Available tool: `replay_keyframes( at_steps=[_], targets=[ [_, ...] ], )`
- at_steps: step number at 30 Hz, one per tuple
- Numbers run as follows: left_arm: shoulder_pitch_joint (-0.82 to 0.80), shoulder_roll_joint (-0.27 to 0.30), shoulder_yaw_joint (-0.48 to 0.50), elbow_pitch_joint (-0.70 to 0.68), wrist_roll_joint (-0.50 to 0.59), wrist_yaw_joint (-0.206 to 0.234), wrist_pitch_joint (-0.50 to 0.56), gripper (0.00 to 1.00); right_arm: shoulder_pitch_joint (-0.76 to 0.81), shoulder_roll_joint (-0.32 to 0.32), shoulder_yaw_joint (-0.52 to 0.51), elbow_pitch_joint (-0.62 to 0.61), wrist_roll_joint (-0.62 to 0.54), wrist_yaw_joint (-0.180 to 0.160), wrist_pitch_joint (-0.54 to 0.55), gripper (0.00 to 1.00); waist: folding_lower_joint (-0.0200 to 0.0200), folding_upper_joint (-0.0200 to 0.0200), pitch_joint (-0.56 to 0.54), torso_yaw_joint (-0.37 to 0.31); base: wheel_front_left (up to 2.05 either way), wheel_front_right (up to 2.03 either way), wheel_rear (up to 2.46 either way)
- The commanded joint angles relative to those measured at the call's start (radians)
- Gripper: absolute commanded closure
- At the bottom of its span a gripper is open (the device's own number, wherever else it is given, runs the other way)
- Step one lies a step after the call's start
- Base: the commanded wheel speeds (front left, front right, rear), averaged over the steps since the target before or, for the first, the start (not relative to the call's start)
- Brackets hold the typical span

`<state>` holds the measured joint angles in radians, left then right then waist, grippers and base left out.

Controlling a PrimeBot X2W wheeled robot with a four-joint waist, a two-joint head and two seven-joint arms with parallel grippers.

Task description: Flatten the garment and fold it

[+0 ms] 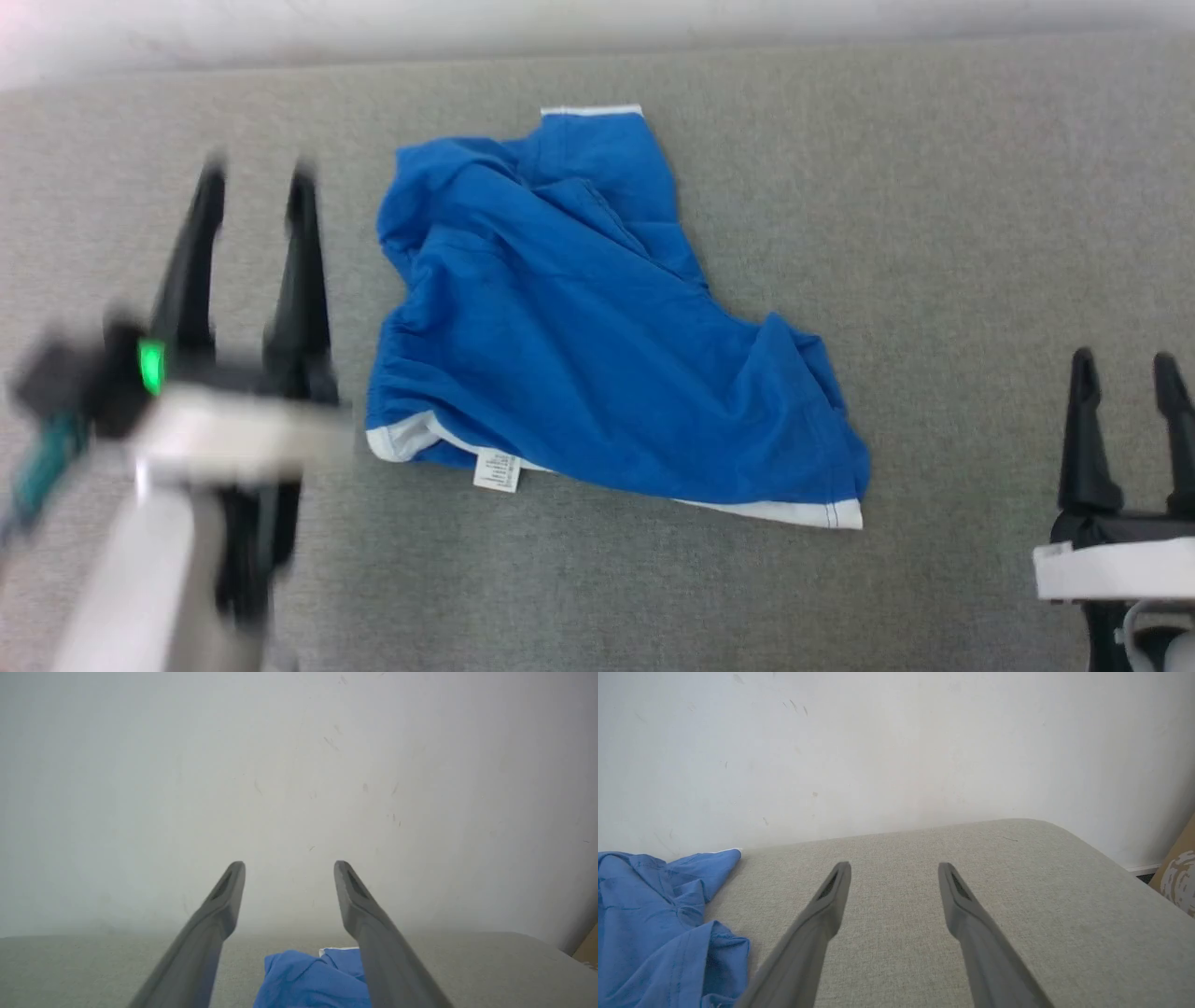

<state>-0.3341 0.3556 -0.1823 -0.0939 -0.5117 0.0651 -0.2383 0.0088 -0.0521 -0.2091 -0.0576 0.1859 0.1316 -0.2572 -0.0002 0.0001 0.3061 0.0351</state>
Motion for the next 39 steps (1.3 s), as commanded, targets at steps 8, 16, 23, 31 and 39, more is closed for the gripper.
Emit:
replay_keyframes(
  at_steps=[8,16,23,31,39],
  targets=[
    [0.398,-0.15,0.1,-0.134,0.103,0.03,-0.023,0.0,0.048,0.002,0.036,0.02,0.008,-0.001,-0.005,0.0,0.0002,-0.0001,-0.063,0.052,0.0,0.0,0.0],
    [0.447,-0.257,0.141,-0.093,0.192,-0.062,-0.023,0.0,0.001,0.002,0.15,-0.015,-0.039,-0.001,0.129,0.0,0.0002,-0.0001,-0.08,0.102,0.0,0.0,0.0],
    [0.406,-0.29,0.159,-0.066,0.229,-0.117,-0.023,0.0,-0.1,-0.007,0.256,-0.004,-0.022,-0.001,0.536,0.0,0.0002,-0.0001,-0.068,0.133,0.0,0.0,0.0],
    [0.383,-0.304,0.167,-0.041,0.225,-0.141,-0.023,0.0,-0.128,-0.025,0.225,0.03,-0.04,-0.001,0.72,0.0,0.0002,-0.0001,-0.043,0.179,0.0,0.0,0.0],
    [0.369,-0.305,0.166,-0.032,0.212,-0.143,-0.023,0.0,-0.127,-0.018,0.229,0.045,-0.041,-0.001,0.726,1.0,0.0002,-0.0001,-0.033,0.196,0.0,0.0,0.0]
  ],
)
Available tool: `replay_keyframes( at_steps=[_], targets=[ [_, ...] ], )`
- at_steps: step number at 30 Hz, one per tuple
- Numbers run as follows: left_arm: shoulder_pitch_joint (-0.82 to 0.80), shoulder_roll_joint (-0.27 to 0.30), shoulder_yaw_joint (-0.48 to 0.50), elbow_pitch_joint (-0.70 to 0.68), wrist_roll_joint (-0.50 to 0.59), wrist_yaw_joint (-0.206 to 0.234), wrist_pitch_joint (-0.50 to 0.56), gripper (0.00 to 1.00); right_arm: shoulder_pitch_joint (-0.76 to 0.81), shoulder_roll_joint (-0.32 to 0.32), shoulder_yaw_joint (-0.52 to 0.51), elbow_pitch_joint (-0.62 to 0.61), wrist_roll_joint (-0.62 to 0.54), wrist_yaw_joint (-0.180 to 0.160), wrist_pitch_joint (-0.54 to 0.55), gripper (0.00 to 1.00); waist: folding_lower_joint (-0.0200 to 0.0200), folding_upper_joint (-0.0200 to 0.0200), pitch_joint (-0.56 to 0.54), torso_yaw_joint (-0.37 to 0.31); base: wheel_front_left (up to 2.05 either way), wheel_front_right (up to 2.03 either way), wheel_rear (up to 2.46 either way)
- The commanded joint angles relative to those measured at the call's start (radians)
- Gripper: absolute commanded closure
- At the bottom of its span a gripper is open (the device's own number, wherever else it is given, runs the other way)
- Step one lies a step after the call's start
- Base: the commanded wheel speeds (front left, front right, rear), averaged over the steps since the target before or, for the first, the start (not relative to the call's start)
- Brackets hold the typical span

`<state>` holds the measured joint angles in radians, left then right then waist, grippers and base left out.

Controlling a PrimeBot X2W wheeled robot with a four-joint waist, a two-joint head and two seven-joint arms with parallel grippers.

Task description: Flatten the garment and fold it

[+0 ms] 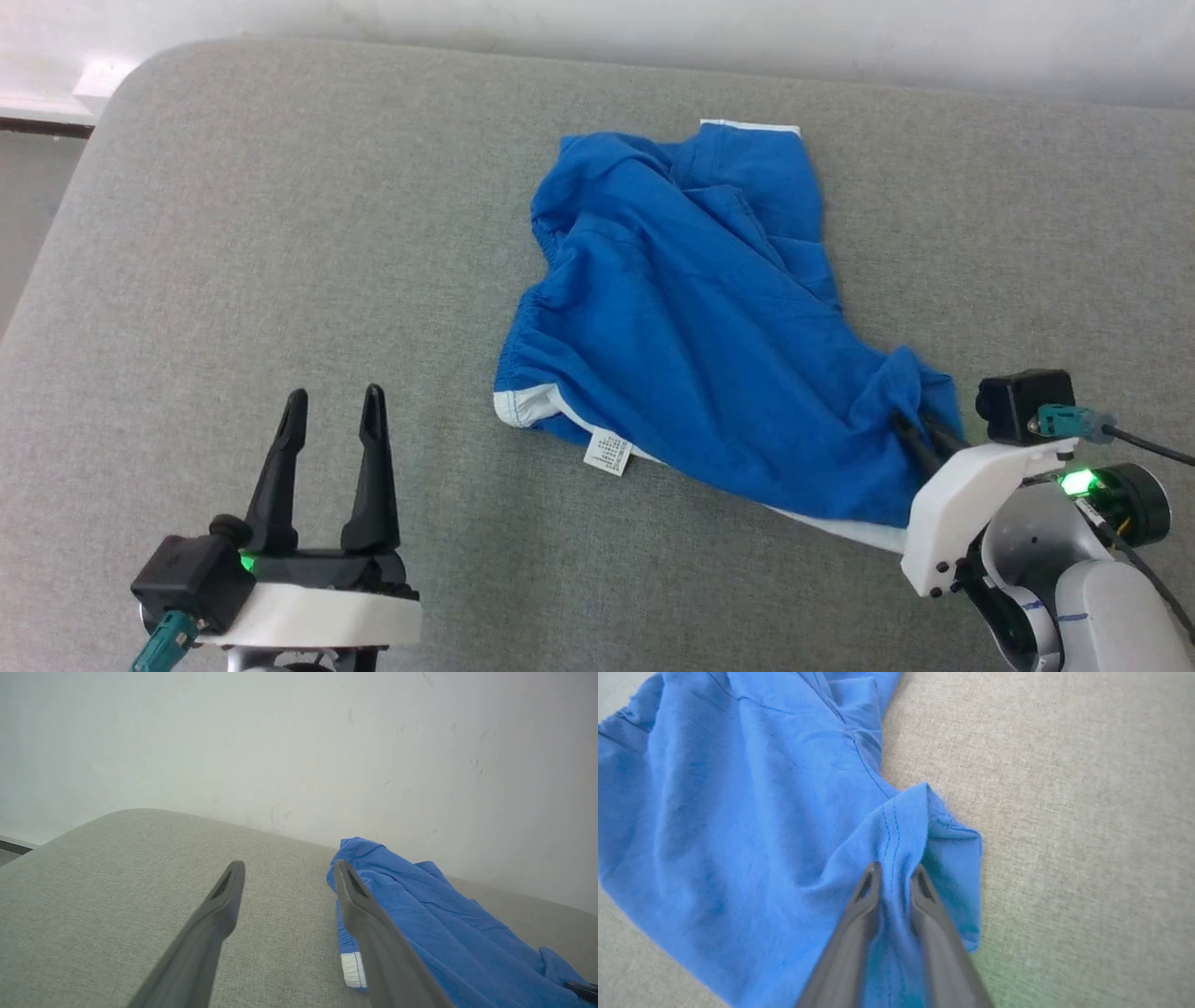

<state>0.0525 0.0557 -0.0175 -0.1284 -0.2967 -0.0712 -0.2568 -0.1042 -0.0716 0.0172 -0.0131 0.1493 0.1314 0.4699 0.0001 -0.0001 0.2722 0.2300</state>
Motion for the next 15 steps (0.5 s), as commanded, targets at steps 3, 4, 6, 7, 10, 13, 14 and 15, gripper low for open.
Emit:
replay_keyframes(
  at_steps=[3,4,6,7,10,13,14,15],
  targets=[
    [-0.021,-0.005,-0.001,0.005,-0.008,-0.003,-0.005,0.0,-0.03,0.002,-0.002,-0.011,-0.008,-0.001,-0.029,1.0,-0.0001,0.0001,0.001,-0.004,0.0,0.0,0.0],
    [-0.022,-0.005,-0.003,0.006,-0.009,-0.003,-0.005,0.0,-0.036,0.001,-0.004,-0.018,-0.01,-0.001,-0.038,1.0,-0.0001,0.0001,0.001,-0.006,0.0,0.0,0.0],
    [-0.024,-0.005,-0.006,0.008,-0.011,-0.002,-0.005,0.0,-0.047,-0.001,-0.017,-0.039,-0.007,-0.001,-0.049,1.0,-0.0001,0.0001,0.0,-0.011,0.0,0.0,0.0],
    [-0.024,-0.005,-0.008,0.008,-0.012,-0.002,-0.005,0.0,-0.054,-0.002,-0.028,-0.053,-0.003,-0.001,-0.052,1.0,-0.0001,0.0001,0.001,-0.014,0.0,0.0,0.0],
    [-0.025,-0.005,-0.016,0.014,-0.015,-0.003,-0.005,0.0,-0.067,-0.008,-0.08,-0.095,0.012,-0.001,-0.034,1.0,-0.0001,0.0001,0.006,-0.02,0.0,0.0,0.0],
    [-0.032,-0.005,-0.028,0.02,-0.02,-0.006,-0.005,0.0,-0.069,-0.032,-0.151,-0.131,0.016,-0.001,0.005,1.0,-0.0001,0.0001,0.017,-0.017,0.0,0.0,0.0],
    [-0.035,-0.005,-0.031,0.021,-0.021,-0.007,-0.005,0.0,-0.068,-0.038,-0.177,-0.139,0.018,-0.001,0.022,1.0,-0.0001,0.0001,0.021,-0.015,0.0,0.0,0.0],
    [-0.038,-0.005,-0.033,0.023,-0.023,-0.008,-0.005,0.0,-0.065,-0.047,-0.201,-0.145,0.017,-0.001,0.04,1.0,-0.0001,0.0001,0.024,-0.012,0.0,0.0,0.0]
  ],
)
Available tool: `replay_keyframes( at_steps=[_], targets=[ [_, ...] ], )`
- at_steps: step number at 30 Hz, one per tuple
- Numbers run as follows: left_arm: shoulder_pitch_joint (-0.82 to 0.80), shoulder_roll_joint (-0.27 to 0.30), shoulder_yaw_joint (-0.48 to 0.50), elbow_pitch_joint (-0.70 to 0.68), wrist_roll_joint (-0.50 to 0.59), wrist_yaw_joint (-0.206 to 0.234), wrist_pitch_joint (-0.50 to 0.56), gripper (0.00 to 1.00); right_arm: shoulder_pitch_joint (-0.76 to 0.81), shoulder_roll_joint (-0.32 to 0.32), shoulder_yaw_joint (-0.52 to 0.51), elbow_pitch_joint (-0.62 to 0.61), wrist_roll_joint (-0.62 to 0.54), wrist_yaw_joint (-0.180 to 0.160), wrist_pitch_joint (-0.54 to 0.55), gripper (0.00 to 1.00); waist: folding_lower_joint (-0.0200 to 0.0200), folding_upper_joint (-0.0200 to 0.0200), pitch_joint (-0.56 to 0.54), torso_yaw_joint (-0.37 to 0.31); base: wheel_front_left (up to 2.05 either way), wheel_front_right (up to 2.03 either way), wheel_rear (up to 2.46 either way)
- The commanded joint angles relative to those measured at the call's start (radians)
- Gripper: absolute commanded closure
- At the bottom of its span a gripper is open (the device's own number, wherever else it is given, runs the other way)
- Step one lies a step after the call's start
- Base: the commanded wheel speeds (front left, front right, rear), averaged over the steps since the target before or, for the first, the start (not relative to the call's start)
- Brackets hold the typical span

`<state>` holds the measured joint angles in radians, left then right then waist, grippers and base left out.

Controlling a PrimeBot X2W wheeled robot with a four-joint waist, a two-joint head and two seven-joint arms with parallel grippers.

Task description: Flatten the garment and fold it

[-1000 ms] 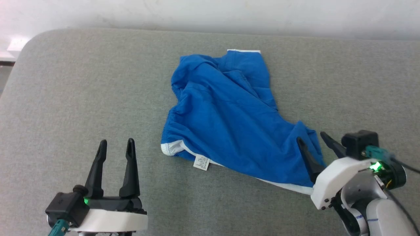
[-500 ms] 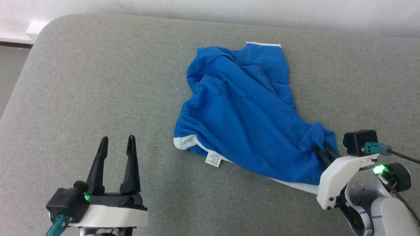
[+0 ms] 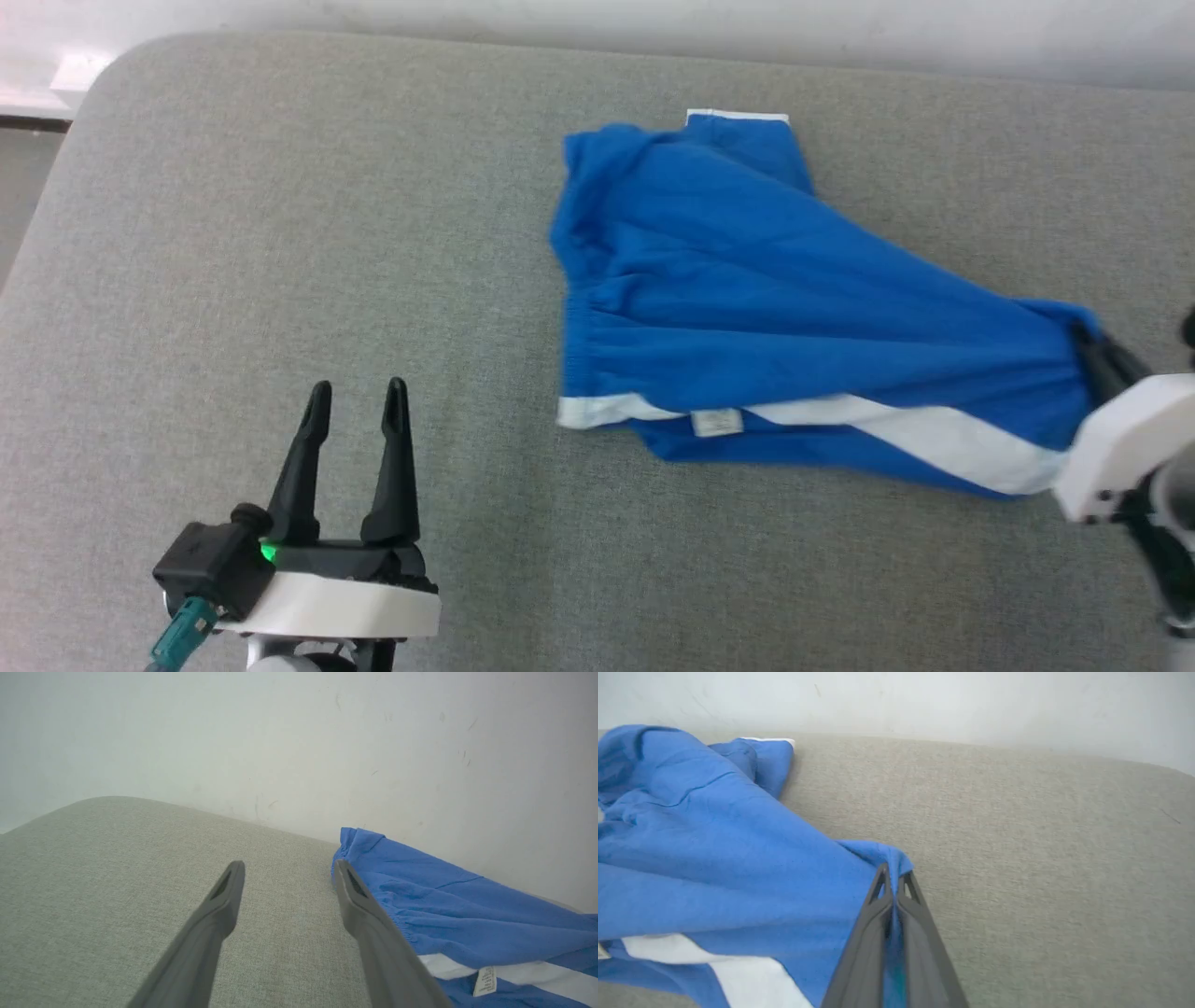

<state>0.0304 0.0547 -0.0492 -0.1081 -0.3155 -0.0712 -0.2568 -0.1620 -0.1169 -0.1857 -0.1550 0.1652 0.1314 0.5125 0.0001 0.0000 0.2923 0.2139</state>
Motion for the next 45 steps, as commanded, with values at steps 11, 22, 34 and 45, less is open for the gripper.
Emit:
replay_keyframes(
  at_steps=[11,22,34,45],
  targets=[
    [-0.039,-0.004,-0.014,0.043,-0.003,-0.021,-0.005,0.0,-0.018,-0.076,-0.044,0.111,-0.066,-0.001,-0.018,0.0,-0.0001,0.0,0.018,0.022,0.0,0.0,0.0],
    [-0.015,-0.004,-0.019,0.065,0.014,-0.033,-0.005,0.0,-0.022,-0.072,0.059,-0.004,-0.041,-0.001,-0.13,0.0,-0.0001,0.0,-0.053,-0.021,0.0,0.0,0.0],
    [0.011,-0.004,-0.035,0.074,0.017,-0.033,-0.005,0.0,0.112,-0.099,0.334,-0.033,0.115,-0.001,0.054,0.0,-0.0001,0.0,-0.101,-0.018,0.0,0.0,0.0],
    [0.004,-0.004,-0.033,0.072,0.011,-0.032,-0.005,0.0,0.059,-0.127,0.416,0.179,0.078,-0.001,0.028,0.0,-0.0001,0.0,-0.08,0.022,0.0,0.0,0.0]
  ],
)
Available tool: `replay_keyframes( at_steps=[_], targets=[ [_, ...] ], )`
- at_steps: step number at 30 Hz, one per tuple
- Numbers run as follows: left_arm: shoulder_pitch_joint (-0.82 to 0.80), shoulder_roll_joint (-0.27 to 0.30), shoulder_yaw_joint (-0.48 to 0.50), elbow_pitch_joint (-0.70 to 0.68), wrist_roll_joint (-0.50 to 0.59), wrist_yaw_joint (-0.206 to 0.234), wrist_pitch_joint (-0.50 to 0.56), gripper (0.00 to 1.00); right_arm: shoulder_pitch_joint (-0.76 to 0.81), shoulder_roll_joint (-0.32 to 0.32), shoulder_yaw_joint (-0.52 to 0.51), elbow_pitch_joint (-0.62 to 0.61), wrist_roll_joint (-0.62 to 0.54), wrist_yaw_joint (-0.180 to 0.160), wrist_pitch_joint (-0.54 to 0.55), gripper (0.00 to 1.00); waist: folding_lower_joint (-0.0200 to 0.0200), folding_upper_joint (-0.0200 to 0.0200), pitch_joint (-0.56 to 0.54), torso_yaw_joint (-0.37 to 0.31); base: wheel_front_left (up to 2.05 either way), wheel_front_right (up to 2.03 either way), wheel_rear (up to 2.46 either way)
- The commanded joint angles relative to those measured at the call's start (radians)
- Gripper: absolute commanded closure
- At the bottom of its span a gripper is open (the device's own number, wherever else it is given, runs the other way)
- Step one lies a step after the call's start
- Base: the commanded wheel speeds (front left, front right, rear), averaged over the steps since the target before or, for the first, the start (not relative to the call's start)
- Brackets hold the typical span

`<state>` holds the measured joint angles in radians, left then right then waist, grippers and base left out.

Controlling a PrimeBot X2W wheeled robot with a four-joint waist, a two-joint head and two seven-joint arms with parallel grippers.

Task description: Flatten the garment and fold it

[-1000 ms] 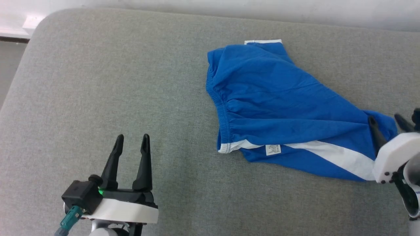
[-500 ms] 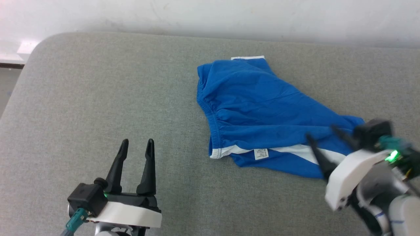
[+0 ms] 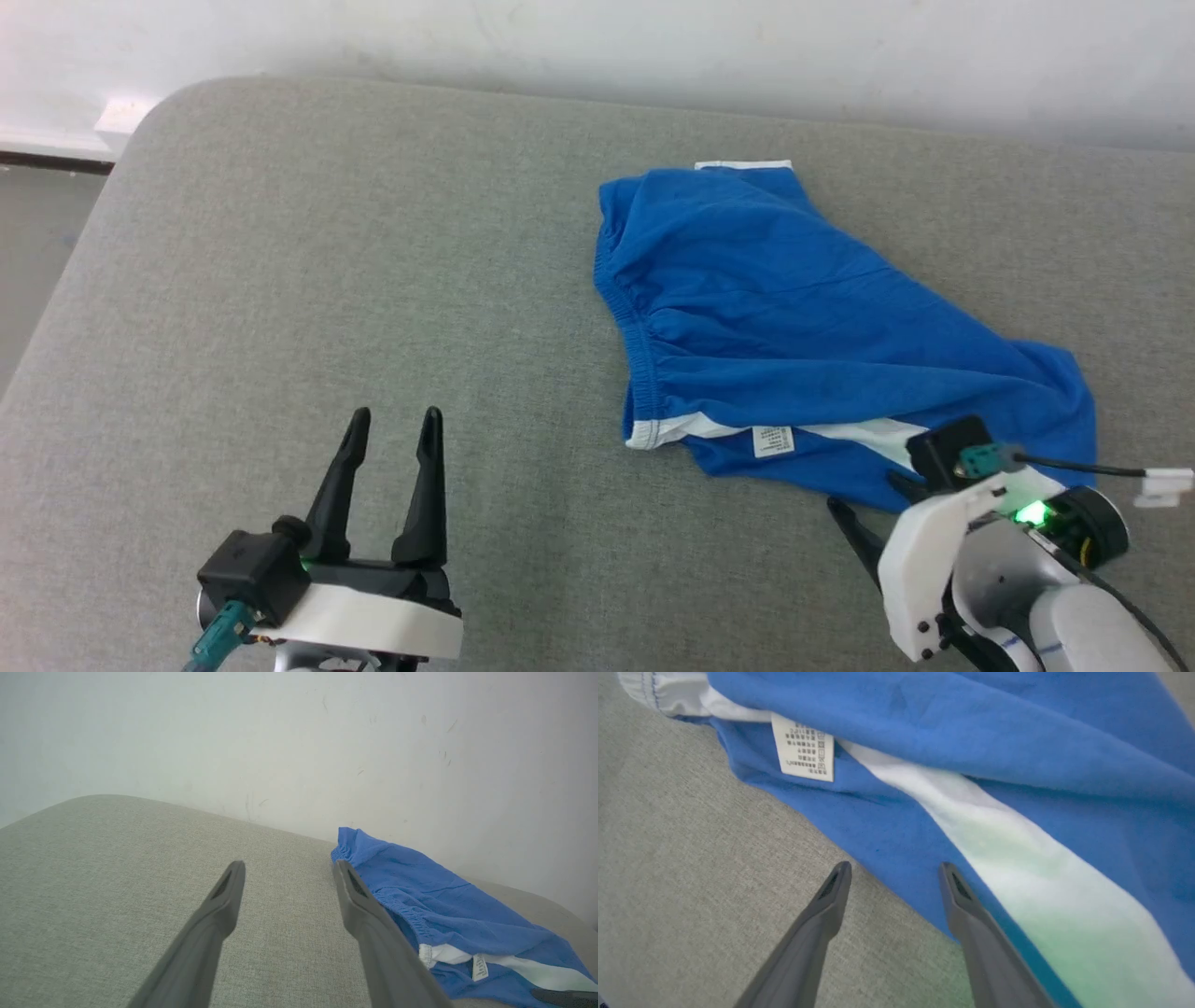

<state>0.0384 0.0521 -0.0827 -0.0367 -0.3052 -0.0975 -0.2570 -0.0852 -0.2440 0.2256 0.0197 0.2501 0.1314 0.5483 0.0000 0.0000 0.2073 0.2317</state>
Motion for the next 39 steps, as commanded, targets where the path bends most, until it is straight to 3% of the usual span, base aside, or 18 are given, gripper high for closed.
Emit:
replay_keyframes(
  at_steps=[1,6,12,18,19,20,21,23,33,39],
  targets=[
    [-0.006,-0.002,0.0,0.001,0.001,-0.006,-0.005,0.0,-0.03,-0.001,0.011,0.017,-0.012,-0.001,-0.015,0.0,0.0,0.0,0.008,0.006,0.0,0.0,0.0],
    [-0.013,-0.002,0.002,-0.001,-0.001,-0.005,-0.005,0.0,-0.086,0.015,0.002,0.023,-0.023,-0.001,-0.047,0.0,0.0,0.0,0.02,-0.001,0.0,0.0,0.0],
    [-0.023,-0.002,-0.008,0.005,-0.007,-0.006,-0.005,0.0,-0.114,-0.012,-0.024,0.022,-0.052,-0.001,-0.021,0.0,0.0,0.0,0.03,-0.005,0.0,0.0,0.0],
    [-0.032,-0.002,-0.016,0.013,-0.012,-0.007,-0.005,0.0,-0.115,-0.025,-0.025,0.098,-0.052,-0.001,0.013,0.0,0.0,0.0,0.03,0.007,0.0,0.0,0.0],
    [-0.032,-0.002,-0.017,0.014,-0.012,-0.008,-0.005,0.0,-0.119,-0.031,-0.02,0.111,-0.055,-0.001,0.011,0.13,0.0,0.0,0.031,0.011,0.0,0.0,0.0],
    [-0.033,-0.002,-0.016,0.015,-0.011,-0.009,-0.005,0.0,-0.123,-0.03,-0.024,0.122,-0.055,-0.001,0.002,0.44,0.0,0.0,0.032,0.014,0.0,0.0,0.0],
    [-0.034,-0.002,-0.014,0.014,-0.01,-0.009,-0.005,0.0,-0.128,-0.028,-0.029,0.131,-0.056,-0.001,-0.007,0.69,0.0,0.0,0.032,0.017,0.0,0.0,0.0],
    [-0.034,-0.002,-0.009,0.013,-0.008,-0.009,-0.005,0.0,-0.136,-0.021,-0.031,0.138,-0.055,-0.001,-0.024,1.0,0.0,0.0,0.031,0.021,0.0,0.0,0.0],
    [-0.025,-0.002,-0.003,0.008,-0.006,-0.01,-0.005,0.0,-0.149,-0.034,-0.001,-0.017,-0.031,-0.001,-0.06,1.0,0.0,0.0,0.024,-0.008,0.0,0.0,0.0],
    [-0.016,-0.002,-0.009,0.011,-0.008,-0.008,-0.005,0.0,-0.03,-0.114,0.103,-0.171,0.045,-0.001,0.043,1.0,0.0,0.0,0.005,-0.044,0.0,0.0,0.0]
  ],
)
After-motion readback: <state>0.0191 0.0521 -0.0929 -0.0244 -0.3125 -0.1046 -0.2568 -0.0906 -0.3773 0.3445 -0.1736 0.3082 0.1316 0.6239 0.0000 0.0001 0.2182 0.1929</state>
